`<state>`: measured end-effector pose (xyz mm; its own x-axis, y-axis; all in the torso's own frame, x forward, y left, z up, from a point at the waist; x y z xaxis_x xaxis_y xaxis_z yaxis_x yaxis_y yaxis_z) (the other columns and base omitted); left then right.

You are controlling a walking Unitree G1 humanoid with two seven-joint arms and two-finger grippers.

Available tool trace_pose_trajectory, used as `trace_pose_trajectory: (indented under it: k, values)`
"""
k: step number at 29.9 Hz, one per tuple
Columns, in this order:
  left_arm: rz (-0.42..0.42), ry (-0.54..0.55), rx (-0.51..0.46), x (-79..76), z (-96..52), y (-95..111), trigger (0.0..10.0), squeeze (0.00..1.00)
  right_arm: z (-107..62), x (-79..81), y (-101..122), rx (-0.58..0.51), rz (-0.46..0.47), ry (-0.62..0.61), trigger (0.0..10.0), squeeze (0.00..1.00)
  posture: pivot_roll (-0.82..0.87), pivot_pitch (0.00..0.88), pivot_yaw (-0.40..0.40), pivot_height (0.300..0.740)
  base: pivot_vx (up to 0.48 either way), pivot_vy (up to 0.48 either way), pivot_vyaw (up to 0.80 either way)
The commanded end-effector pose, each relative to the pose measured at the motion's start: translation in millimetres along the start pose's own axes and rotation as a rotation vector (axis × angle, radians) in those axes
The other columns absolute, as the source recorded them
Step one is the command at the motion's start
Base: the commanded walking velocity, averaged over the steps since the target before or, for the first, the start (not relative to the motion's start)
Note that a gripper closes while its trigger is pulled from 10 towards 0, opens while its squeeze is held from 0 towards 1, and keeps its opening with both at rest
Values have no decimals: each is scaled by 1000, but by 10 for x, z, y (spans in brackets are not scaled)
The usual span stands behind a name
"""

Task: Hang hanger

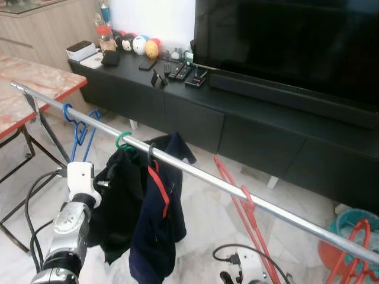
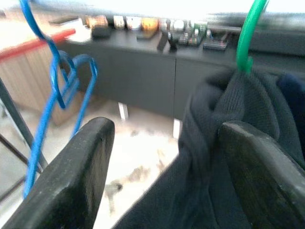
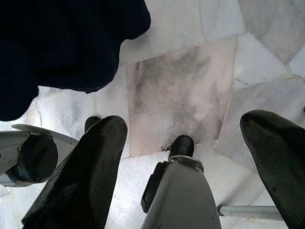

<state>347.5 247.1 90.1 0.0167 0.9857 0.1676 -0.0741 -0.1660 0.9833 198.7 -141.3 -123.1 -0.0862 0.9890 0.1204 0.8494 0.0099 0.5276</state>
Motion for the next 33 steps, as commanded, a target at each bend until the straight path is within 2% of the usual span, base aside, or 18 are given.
trace_pose_trajectory:
  k: [1, 7, 10, 12, 13, 17, 18, 19, 20, 22, 24, 25, 27, 29, 30, 33]
  values:
    - [18, 14, -59, 81, -24, 146, 10000, 1000, -3, -19, 0, 0, 2, -4, 10000, 0, -53, 0, -7, 740, 0, 0, 0]
    - [75, 27, -131, 139, -178, 363, 10000, 1000, -3, -21, 4, 0, -1, -3, 10000, 0, -47, 0, -4, 740, 0, 0, 0]
    - [118, 90, -120, 219, -362, 381, 10000, 1000, -3, -24, 7, -1, -2, -3, 10000, 0, -46, 0, -3, 740, 0, 0, 0]
    - [155, 151, -73, 313, -538, 289, 10000, 1000, -3, -24, 8, -2, -1, -3, 10000, 0, -46, 0, -3, 740, 0, 0, 0]
    - [157, 161, -67, 327, -562, 275, 10000, 1000, -3, -24, 8, -2, -2, -3, 10000, 0, -46, 0, -3, 740, 0, 0, 0]
    - [215, 266, 99, 508, -901, -98, 10000, 1000, -3, -24, 13, -1, -7, -1, 10000, 0, -37, 0, 0, 740, 0, 0, 0]
    - [228, 329, 200, 606, -1075, -315, 10000, 565, -2, -22, 12, 0, -10, 1, 10000, 0, -28, 0, -1, 740, 0, 0, 0]
    - [239, 353, 260, 645, -1158, -437, 10000, 0, -2, -20, 11, 1, -10, 1, 10000, 0, -29, 0, 0, 740, 0, 0, 0]
    - [248, 368, 303, 665, -1220, -508, 10000, 0, -2, -19, 10, 1, -10, 2, 10000, 0, -29, 0, 0, 740, 0, 0, 0]
    - [292, 410, 455, 730, -1441, -773, 10000, 0, -2, -13, 9, 0, -10, 2, 10000, 0, -32, 0, 3, 740, 0, 0, 0]
    - [290, 426, 497, 741, -1520, -862, 10000, 0, -1, -13, 10, 0, -9, 3, 10000, 0, -32, 0, 3, 740, 0, 0, 0]
    - [298, 432, 585, 747, -1617, -1009, 10000, 0, -1, -10, 9, 0, -9, 3, 10000, 0, -34, 0, 5, 740, 0, 0, 0]
    - [282, 432, 626, 727, -1668, -1094, 10000, 0, -1, -8, 8, 0, -9, 3, 10000, 0, -33, 0, 4, 740, 0, 0, 0]
    - [311, 340, 680, 598, -1676, -1224, 10000, 0, 0, -6, 1, 7, -20, 3, 10000, 0, -27, 0, 3, 740, 0, 0, 0]
    - [298, 310, 713, 541, -1683, -1301, 10000, 0, 0, -4, -3, 8, -21, 3, 10000, 0, -26, 0, 3, 740, 0, 0, 0]
    - [205, 235, 808, 318, -1673, -1520, 10000, 0, -1, -11, -8, 8, -20, -8, 10000, 0, -27, 0, 4, 740, 0, 0, 0]
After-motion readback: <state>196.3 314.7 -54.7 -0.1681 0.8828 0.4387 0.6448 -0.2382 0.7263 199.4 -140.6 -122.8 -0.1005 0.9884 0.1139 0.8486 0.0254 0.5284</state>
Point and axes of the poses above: a point about 5 cm out from each wrist's last joint towards the gripper, its own z axis pointing out of the wrist towards the gripper, its own y axis along the axis of the wrist's last joint, x = y × z, the point moved 4 cm from there along z, pointing out of the wrist towards the gripper, and after that the axes turned 5 degrees about z, right-handed, at the moved point
